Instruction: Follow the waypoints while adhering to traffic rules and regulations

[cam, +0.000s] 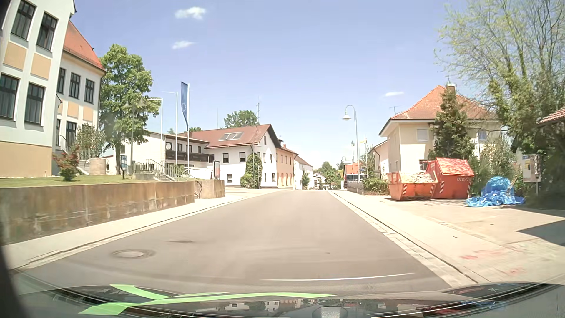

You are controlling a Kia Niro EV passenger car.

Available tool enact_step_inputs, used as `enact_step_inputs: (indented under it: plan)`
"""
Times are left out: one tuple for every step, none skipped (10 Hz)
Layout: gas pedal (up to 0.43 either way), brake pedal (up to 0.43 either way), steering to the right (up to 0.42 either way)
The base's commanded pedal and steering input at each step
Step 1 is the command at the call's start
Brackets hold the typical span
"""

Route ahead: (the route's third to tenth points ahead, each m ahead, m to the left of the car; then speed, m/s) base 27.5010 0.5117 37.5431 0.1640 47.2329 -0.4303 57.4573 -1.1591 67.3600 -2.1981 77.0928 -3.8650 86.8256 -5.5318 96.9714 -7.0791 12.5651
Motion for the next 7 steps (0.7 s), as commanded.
enact_step_inputs:
  plan:
    - [0.000,0.000,0.002]
    - [0.000,0.000,0.002]
    - [0.000,0.000,0.002]
    - [0.008,0.000,0.003]
    - [0.047,0.000,0.003]
    - [0.047,0.000,0.003]
    - [0.047,0.000,0.003]
